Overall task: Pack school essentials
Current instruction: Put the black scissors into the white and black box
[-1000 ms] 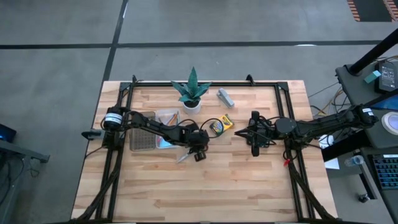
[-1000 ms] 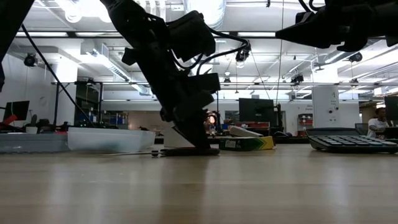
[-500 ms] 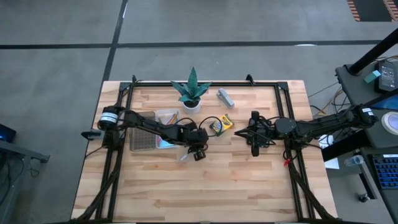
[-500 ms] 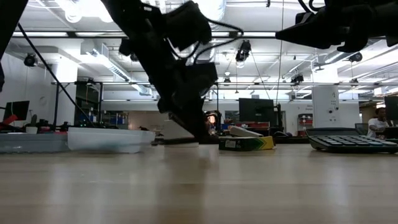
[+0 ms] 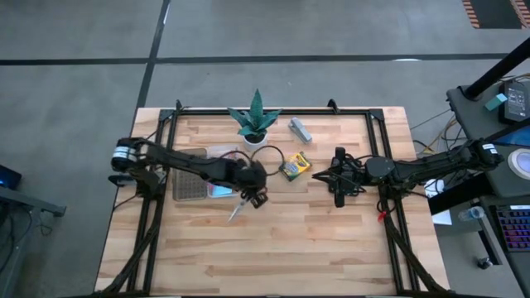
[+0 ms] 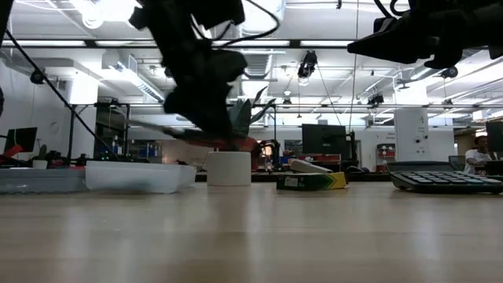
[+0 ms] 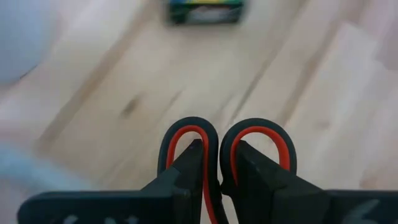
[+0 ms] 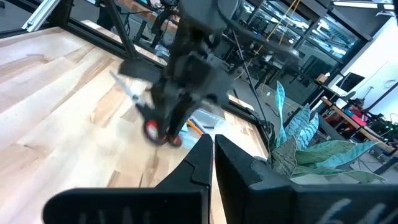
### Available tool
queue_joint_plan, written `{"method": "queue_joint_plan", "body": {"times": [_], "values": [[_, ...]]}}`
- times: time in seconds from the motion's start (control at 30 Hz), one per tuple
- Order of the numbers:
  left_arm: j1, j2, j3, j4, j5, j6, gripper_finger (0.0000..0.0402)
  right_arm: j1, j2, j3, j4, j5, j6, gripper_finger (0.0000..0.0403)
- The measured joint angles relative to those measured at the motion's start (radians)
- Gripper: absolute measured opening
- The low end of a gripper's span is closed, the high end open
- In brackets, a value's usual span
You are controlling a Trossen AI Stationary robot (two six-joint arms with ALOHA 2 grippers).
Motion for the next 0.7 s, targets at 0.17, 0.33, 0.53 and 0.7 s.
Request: {"method": "queue_joint_plan", "body": {"times": [0.17,0.33,0.53,0.7], "values": [[0.013,-0.087,-0.001,-0.277,-0.136,-0.193,0.0054,0.0,0.0,0.0,0.0,0.0,0.0,0.0009],[0.059,-0.138,-0.003,-0.432,-0.28,-0.299,0.0054,0.0,0.0,0.0,0.001,0.0,0.0,0.0009],[0.123,-0.13,-0.006,-0.438,-0.314,-0.274,0.0054,0.0,0.0,0.0,0.001,0.0,0.0,0.0009],[0.176,-0.115,-0.024,-0.438,-0.325,-0.269,0.0054,0.0,0.0,0.0,-0.004,-0.001,-0.001,0.0009]]}}
